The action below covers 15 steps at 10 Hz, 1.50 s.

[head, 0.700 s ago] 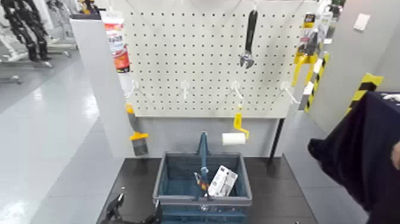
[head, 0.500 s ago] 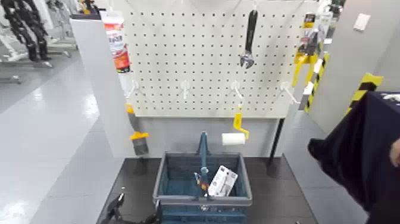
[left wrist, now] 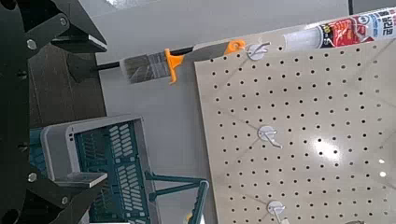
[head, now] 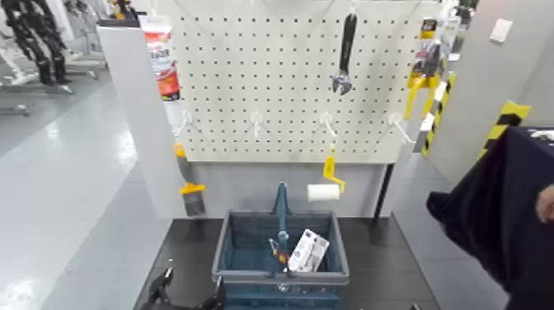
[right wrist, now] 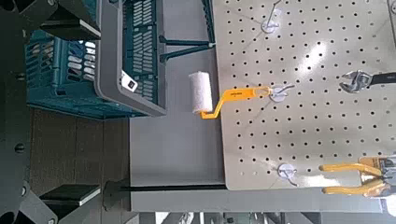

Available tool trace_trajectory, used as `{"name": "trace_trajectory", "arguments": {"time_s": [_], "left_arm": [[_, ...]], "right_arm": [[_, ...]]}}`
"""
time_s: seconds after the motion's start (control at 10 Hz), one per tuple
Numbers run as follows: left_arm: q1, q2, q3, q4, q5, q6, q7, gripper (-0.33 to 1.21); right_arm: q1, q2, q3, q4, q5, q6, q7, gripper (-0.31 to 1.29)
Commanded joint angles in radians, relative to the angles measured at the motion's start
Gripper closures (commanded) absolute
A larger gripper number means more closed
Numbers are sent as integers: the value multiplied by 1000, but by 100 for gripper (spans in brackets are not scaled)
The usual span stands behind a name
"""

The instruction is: Put the yellow pliers into the crate.

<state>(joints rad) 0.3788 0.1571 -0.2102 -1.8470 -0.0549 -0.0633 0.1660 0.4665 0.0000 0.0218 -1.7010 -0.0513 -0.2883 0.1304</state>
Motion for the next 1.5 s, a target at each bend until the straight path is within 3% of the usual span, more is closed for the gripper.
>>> {"name": "trace_trajectory", "arguments": {"time_s": [0.1,0.3,0.6,1.0,1.5], "left_arm": [[0,1,-2,0,1,0,1,31],[2,-4,0,-1,1,0,1,31],[0,-4,-2,-1,3,2,1,31],[-6,-2,-8,-1,3,3,0,31],[-14,-2,-18,-1,3,7,0,31]], "right_arm": [[-8,20,-51,-49,7,47,51,14],[-32,26,-125,-85,-27,109,61,13],[-92,12,-215,-144,-27,227,94,13],[-241,-12,-329,-175,-56,385,219,13],[-443,-115,-361,-170,-62,525,302,13]]}}
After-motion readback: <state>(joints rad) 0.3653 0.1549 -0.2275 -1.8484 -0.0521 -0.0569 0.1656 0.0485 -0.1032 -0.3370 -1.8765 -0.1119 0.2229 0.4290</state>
